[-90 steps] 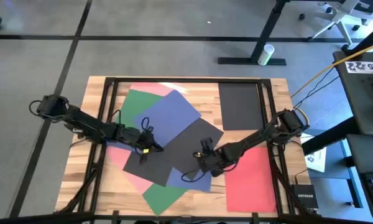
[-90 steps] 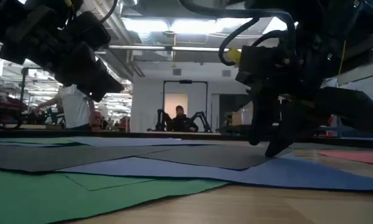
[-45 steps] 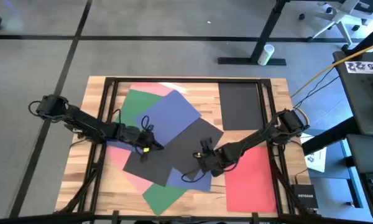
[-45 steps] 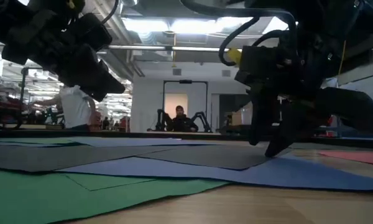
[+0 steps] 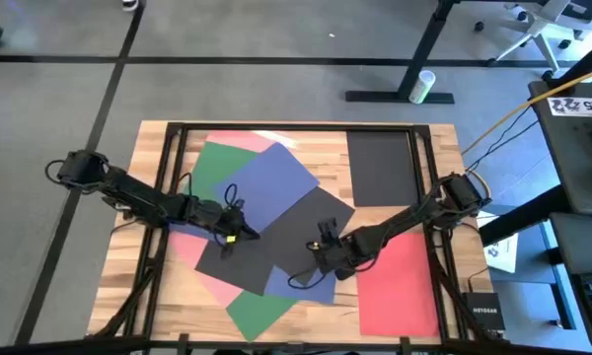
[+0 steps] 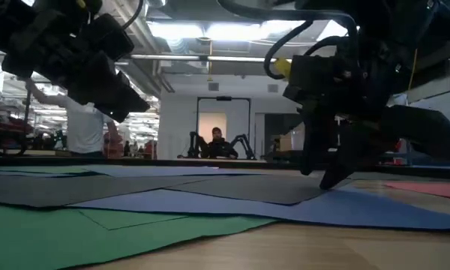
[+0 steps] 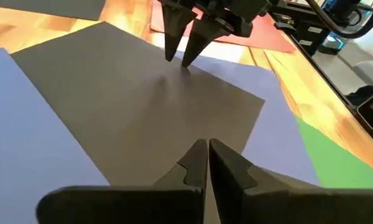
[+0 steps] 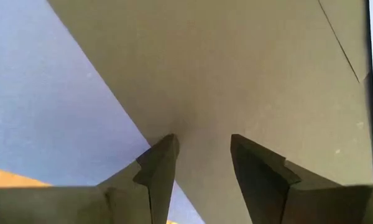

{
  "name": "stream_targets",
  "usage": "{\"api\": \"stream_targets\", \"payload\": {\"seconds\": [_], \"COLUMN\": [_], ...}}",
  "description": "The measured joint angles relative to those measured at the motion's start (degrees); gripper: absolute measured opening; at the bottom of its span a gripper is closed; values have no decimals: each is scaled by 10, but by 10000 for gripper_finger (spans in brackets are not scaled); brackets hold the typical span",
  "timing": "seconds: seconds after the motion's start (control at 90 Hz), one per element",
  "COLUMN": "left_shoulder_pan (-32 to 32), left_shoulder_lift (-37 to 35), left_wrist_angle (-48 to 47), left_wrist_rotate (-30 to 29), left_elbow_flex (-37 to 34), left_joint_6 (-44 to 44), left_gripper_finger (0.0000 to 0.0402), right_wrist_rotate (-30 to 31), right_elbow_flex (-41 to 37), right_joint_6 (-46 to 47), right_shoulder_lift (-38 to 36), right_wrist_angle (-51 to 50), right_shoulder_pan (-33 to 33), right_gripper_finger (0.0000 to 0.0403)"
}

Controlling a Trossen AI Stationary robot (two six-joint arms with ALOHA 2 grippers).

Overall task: Organize paper
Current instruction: Stack the black paper on top of the other black paper on the table

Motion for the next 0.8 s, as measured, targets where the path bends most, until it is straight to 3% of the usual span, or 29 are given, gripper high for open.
{"api": "stream_targets", "payload": {"seconds": [0.6,0.8], "left_shoulder_pan": [13,29], "left_shoulder_lift": [0,-1], "left_wrist_angle": [-2,-48], "left_wrist_rotate": [5,6], "left_elbow_flex": [0,0], "left_joint_6": [5,-21], "left_gripper_finger": [0,0], "right_wrist_rotate": [17,21], "right_elbow_flex": [30,30], "right_joint_6": [-4,-3], "right_shoulder_lift": [-22,-22], "right_wrist_angle": [-32,-18], "right_shoulder_pan": [0,-10], "right_gripper_finger": [147,147]}}
